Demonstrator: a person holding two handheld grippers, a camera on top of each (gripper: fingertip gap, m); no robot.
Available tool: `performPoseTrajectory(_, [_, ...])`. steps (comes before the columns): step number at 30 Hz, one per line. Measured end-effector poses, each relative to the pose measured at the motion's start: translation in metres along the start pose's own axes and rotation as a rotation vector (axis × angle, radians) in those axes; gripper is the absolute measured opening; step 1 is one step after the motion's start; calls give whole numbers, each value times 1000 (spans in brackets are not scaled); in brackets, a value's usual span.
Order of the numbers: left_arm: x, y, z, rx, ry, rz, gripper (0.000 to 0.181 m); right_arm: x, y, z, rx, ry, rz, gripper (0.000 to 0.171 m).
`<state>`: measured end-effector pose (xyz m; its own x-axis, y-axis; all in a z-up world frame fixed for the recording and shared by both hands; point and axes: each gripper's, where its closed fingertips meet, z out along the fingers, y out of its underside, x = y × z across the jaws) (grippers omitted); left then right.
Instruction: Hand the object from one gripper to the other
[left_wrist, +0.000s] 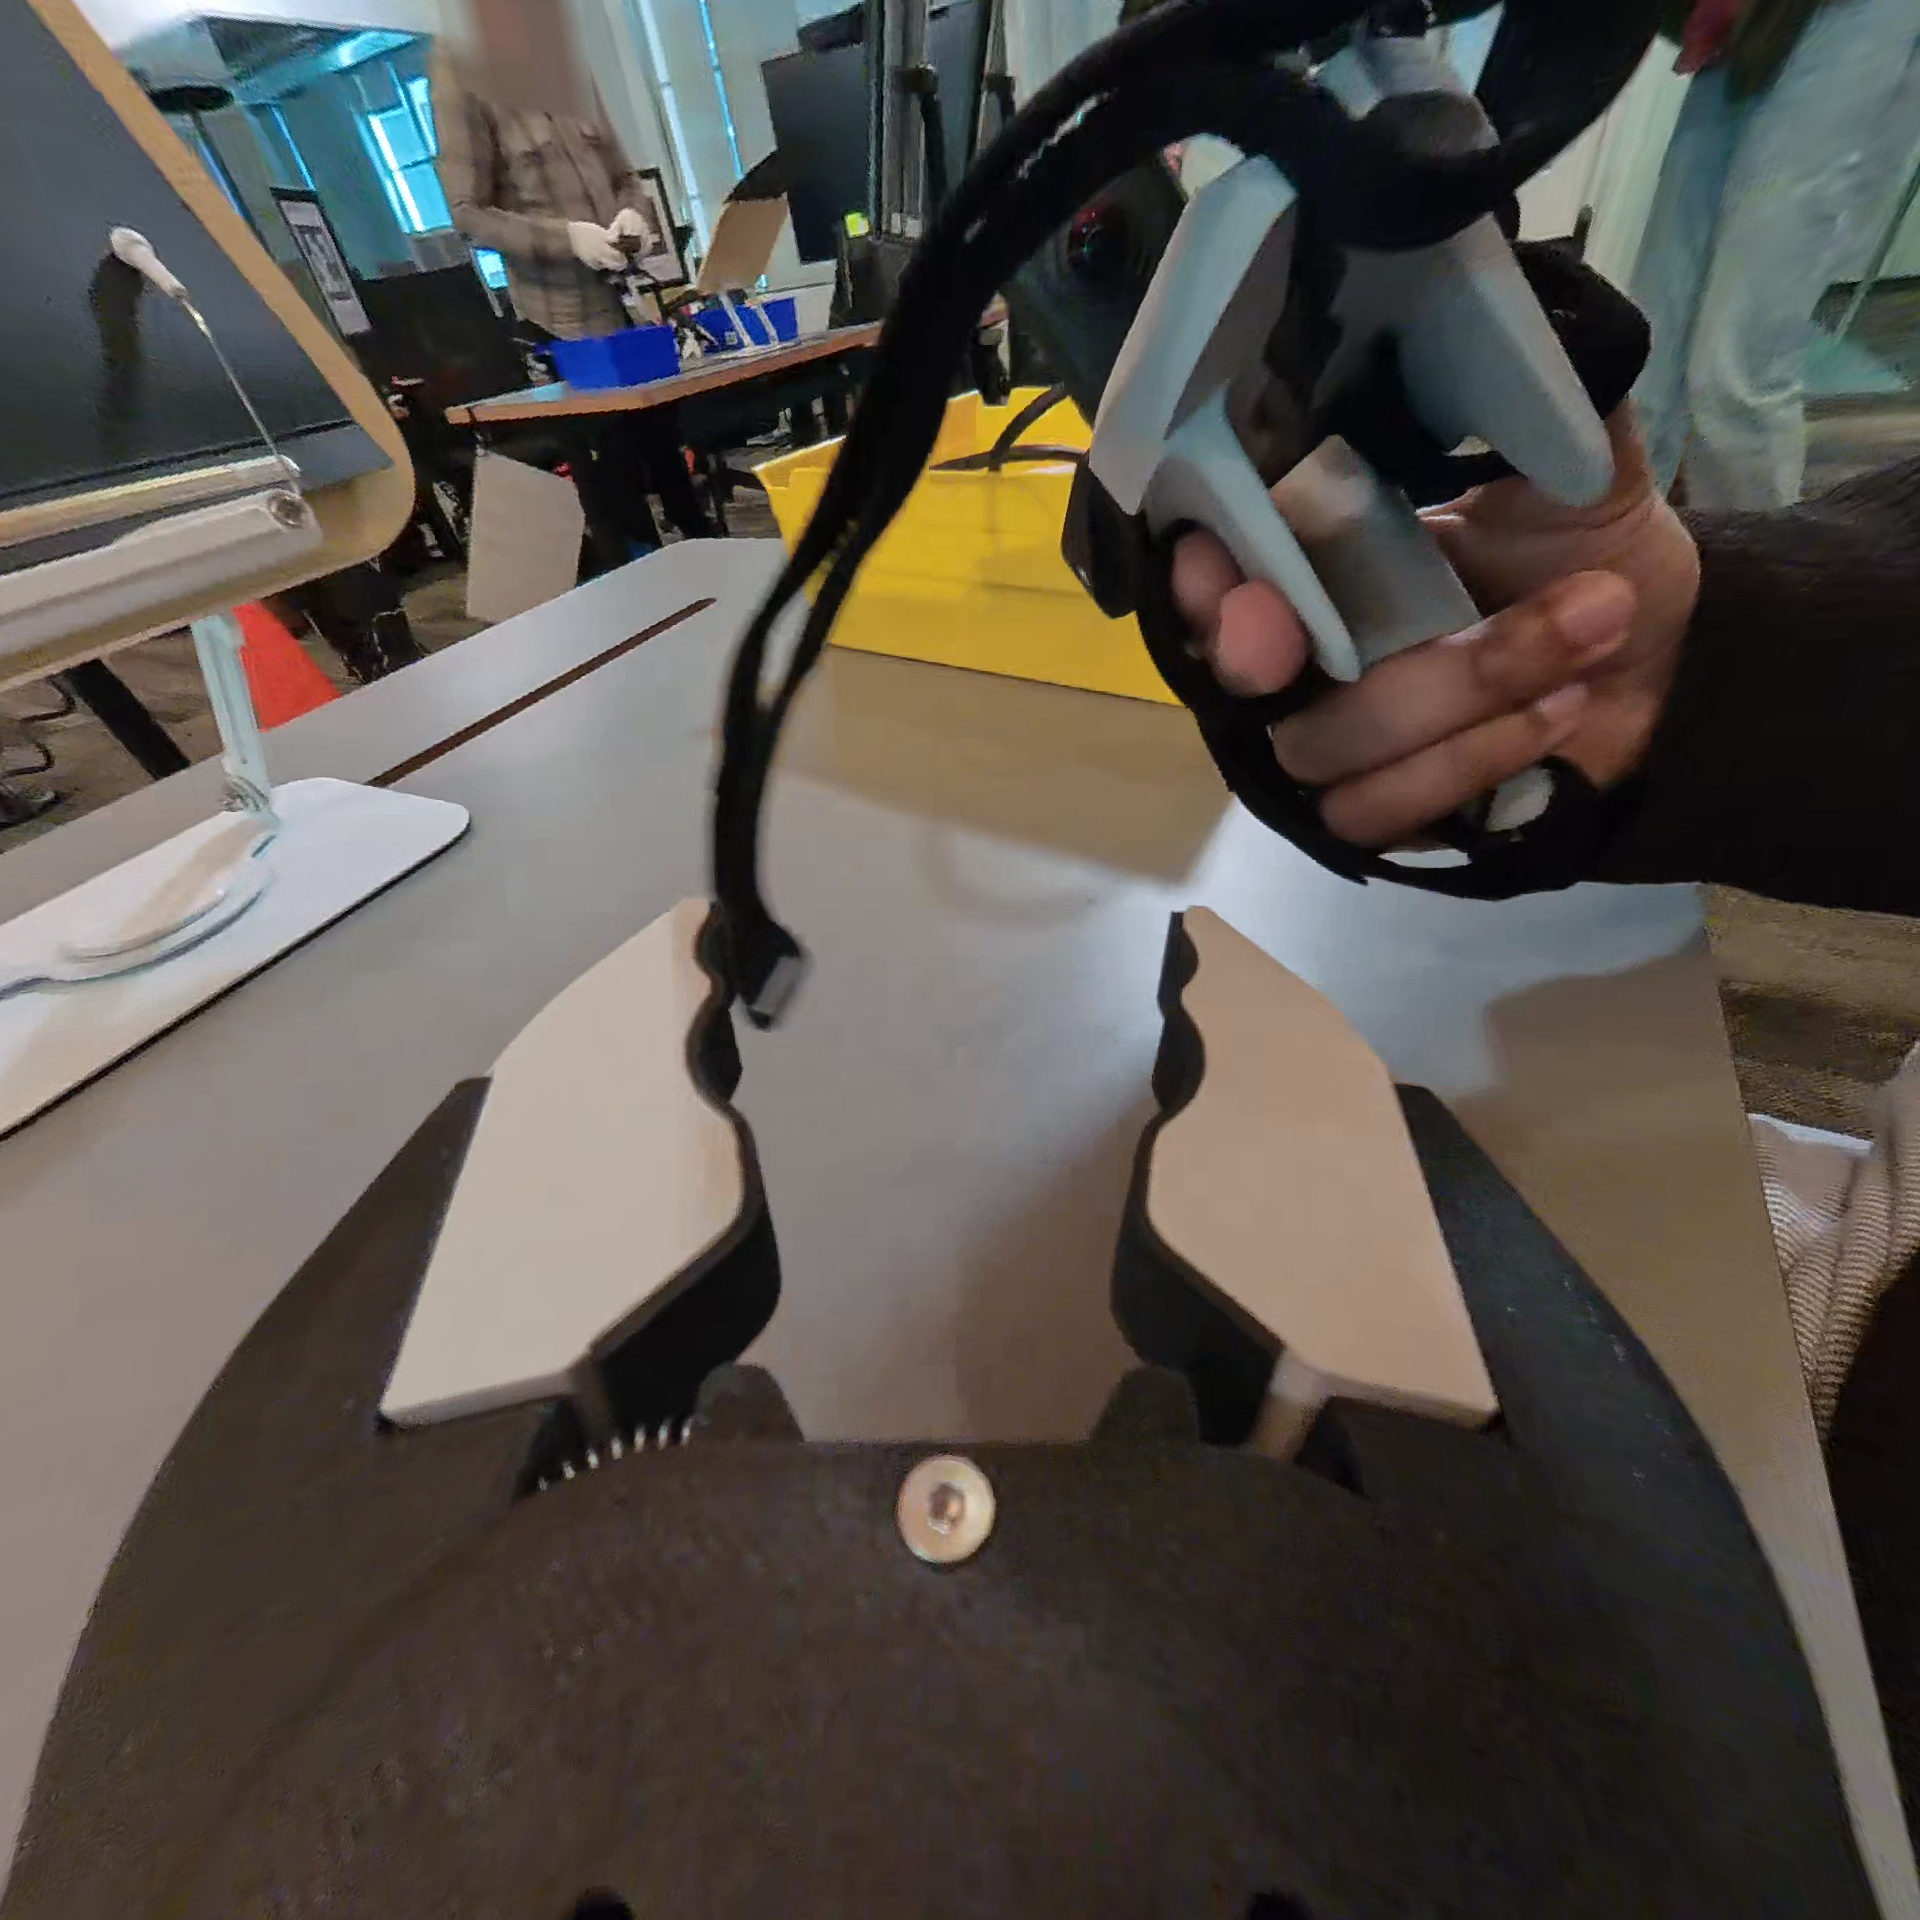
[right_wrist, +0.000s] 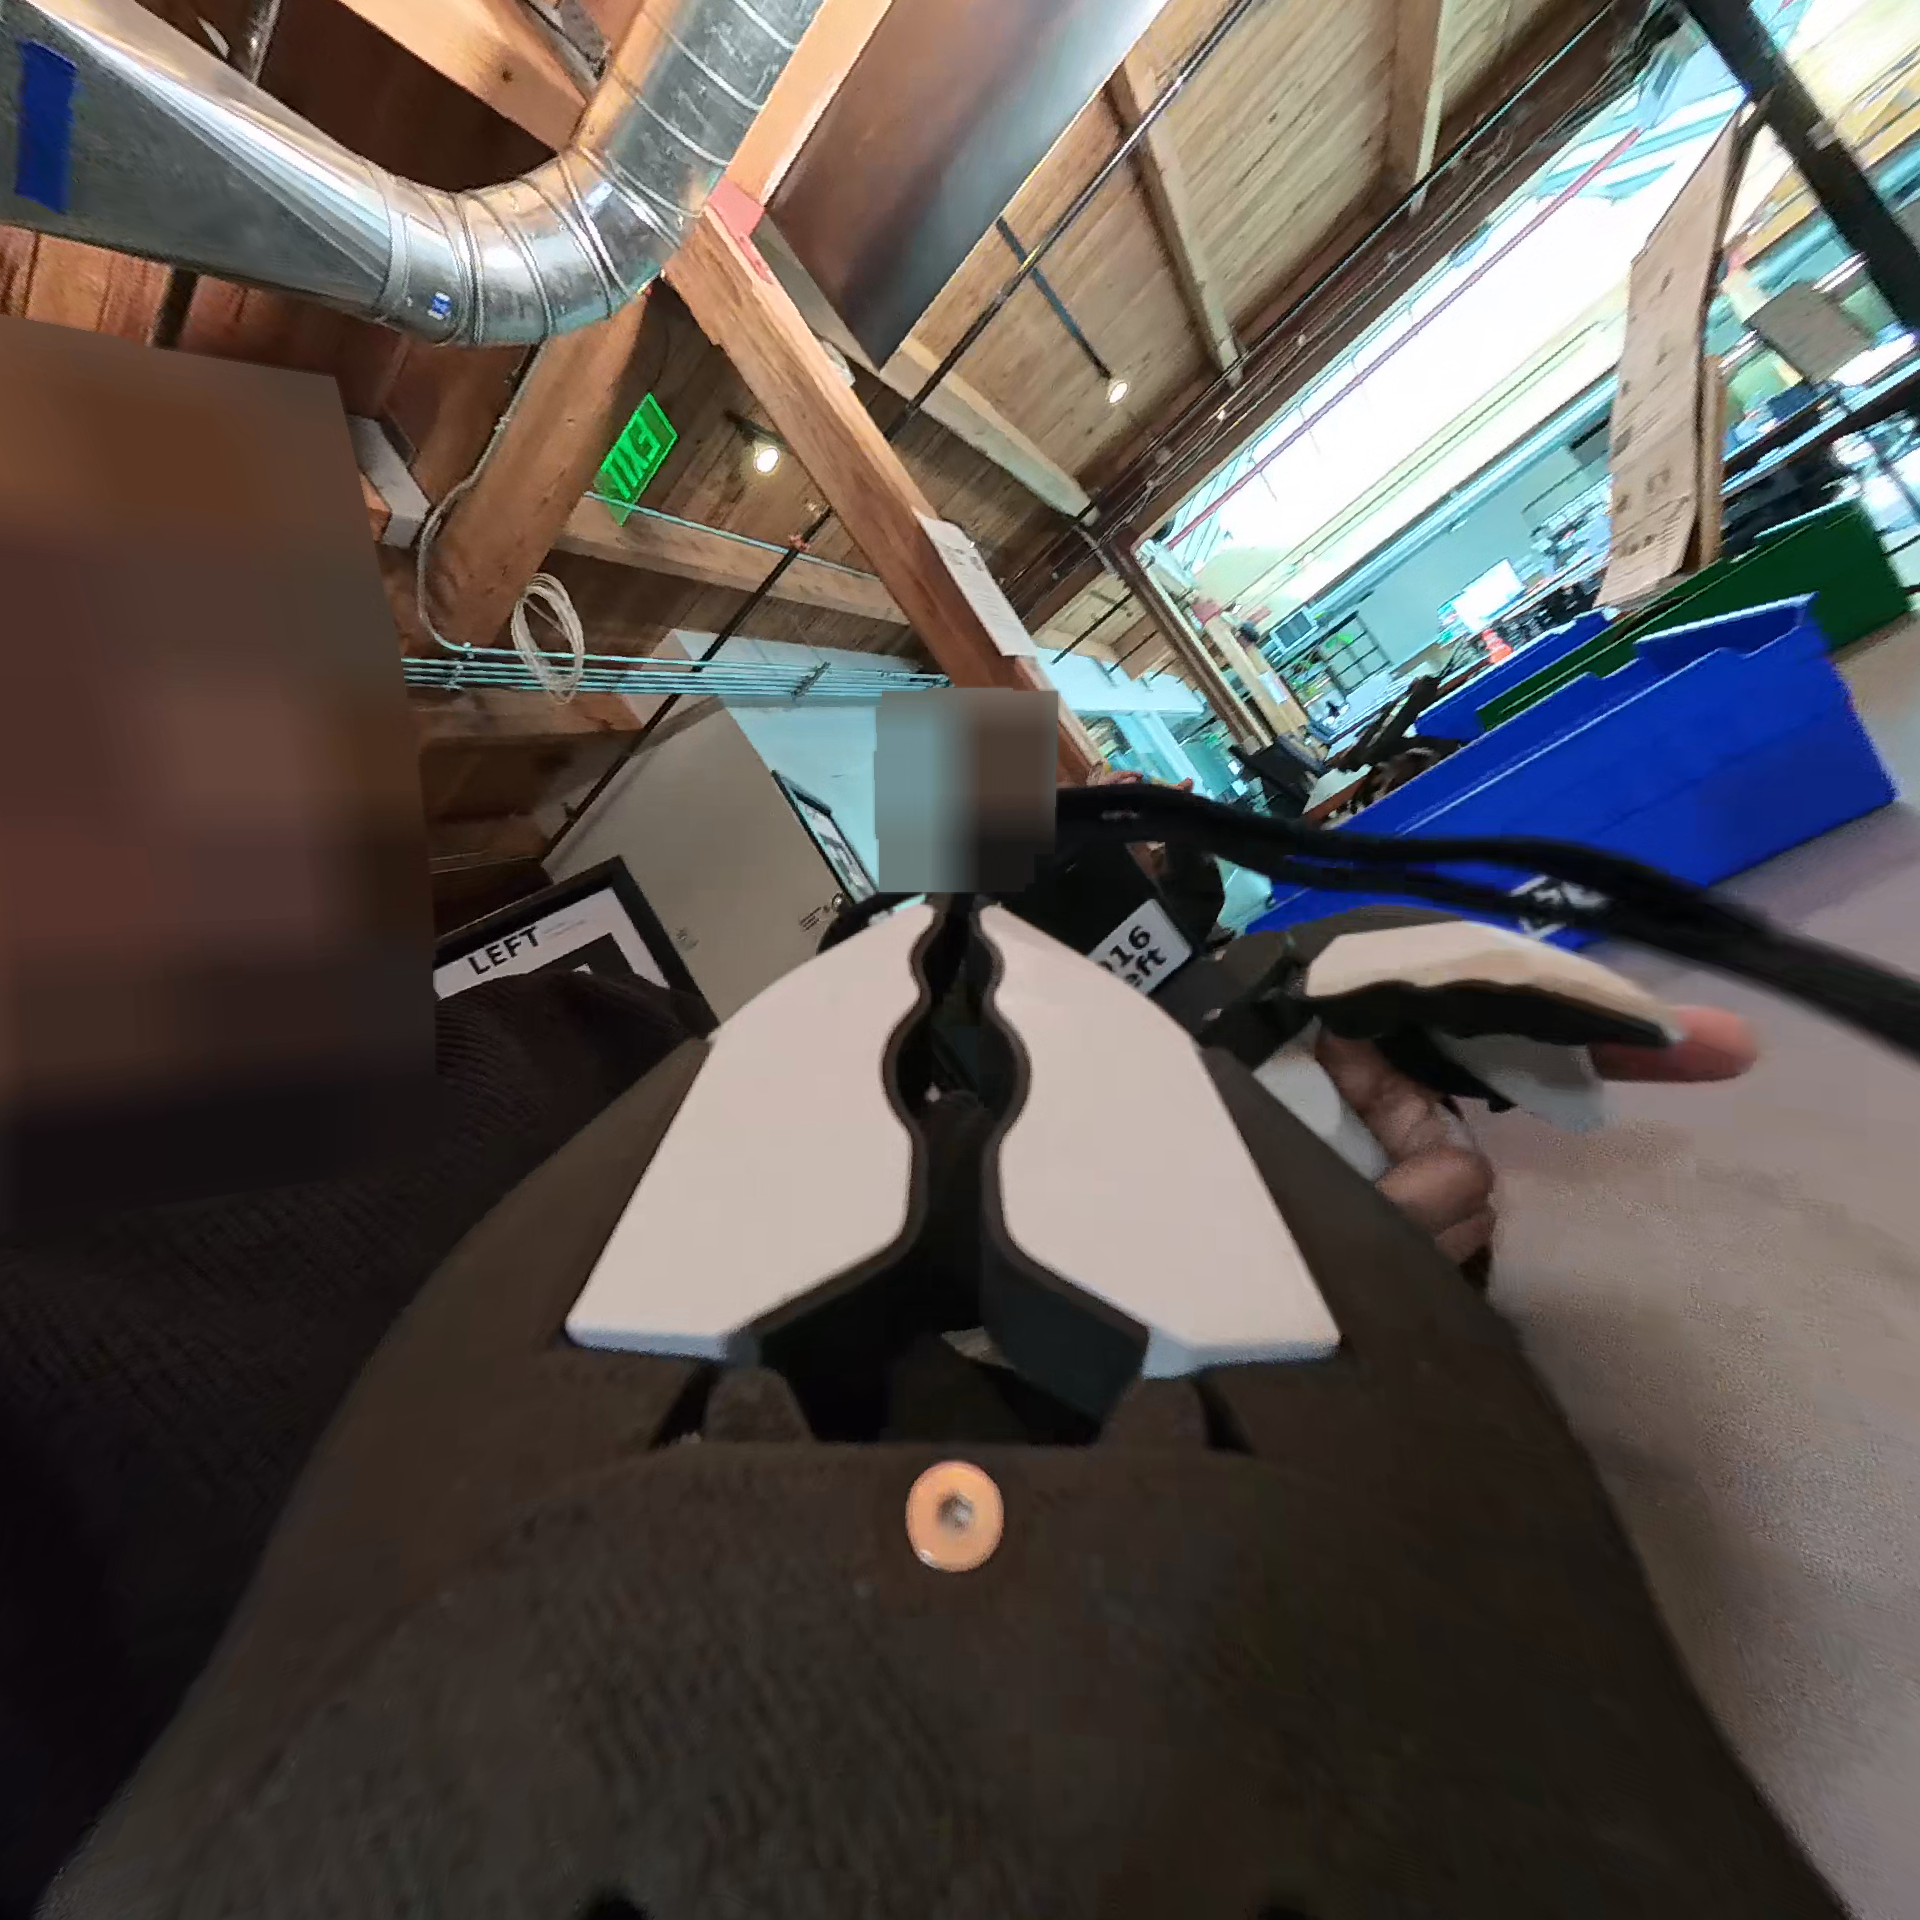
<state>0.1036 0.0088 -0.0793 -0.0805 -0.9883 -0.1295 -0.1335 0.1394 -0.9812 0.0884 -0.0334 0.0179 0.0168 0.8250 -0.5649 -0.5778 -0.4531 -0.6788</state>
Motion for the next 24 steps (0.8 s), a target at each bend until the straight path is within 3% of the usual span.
performPoseTrajectory(1, [-1,0,0,4,-4,-2,79,-2,3,3,-14,-11,4,3])
performPoseTrajectory(6, [-26,-2,-7,27,-141,23,83,-4,15,14,-74,-14,-6,3])
performPoseTrajectory(9, [-30,-7,-12,51,-189,94,59,-6,17,17,-79,-16,-15,4])
performPoseTrajectory(13, [-32,-10,-15,66,-218,136,48,-4,19,18,-78,-23,2,4])
performPoseTrajectory(17, [-28,-14,-18,89,-182,131,26,-2,17,18,-53,-4,-22,4])
performPoseTrajectory(24, [-29,-23,-24,146,-188,116,24,1,2,9,26,36,-70,4])
